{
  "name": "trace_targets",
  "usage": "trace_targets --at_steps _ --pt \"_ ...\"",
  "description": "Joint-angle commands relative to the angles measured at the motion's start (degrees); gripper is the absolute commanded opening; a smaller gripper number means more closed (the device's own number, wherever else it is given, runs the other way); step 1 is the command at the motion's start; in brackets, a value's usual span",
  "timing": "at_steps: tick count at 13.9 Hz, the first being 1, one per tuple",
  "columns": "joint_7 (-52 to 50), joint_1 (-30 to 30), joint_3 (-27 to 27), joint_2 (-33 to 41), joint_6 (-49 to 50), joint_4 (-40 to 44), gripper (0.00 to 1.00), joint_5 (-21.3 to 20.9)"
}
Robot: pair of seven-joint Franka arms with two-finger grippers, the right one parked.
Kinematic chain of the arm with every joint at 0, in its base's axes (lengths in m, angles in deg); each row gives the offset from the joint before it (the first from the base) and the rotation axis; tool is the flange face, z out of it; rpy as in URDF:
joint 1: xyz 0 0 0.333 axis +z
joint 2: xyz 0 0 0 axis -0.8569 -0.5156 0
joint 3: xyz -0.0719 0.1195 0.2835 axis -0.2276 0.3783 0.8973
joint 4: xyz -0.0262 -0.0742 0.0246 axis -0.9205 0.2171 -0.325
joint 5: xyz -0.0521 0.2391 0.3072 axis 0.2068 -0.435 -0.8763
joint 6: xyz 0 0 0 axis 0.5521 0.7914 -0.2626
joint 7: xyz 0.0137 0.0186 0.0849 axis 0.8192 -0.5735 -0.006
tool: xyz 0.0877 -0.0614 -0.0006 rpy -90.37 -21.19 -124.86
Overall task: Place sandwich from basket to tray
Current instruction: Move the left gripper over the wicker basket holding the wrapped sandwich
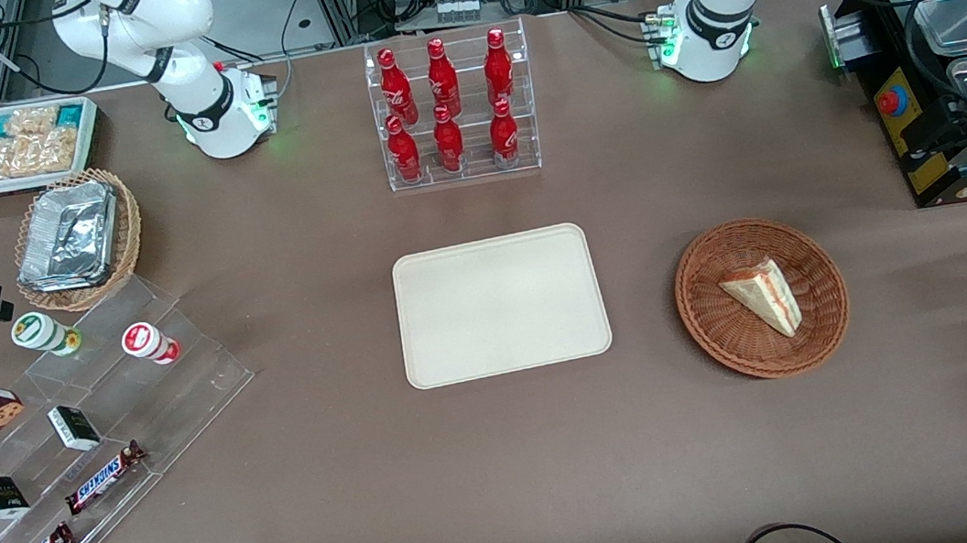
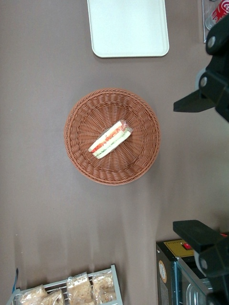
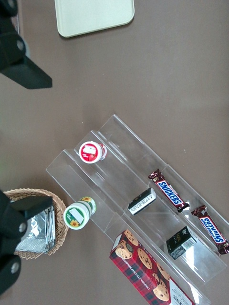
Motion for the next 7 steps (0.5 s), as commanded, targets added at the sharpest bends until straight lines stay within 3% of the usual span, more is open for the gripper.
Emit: trace_targets --at_steps 1,7 --pt "-1.3 -0.2 -0.6 0.0 1.0 1.4 1.00 0.4" --pt "-5.2 -0.3 -1.1 -2.8 -5.1 -3.7 1.00 -0.4"
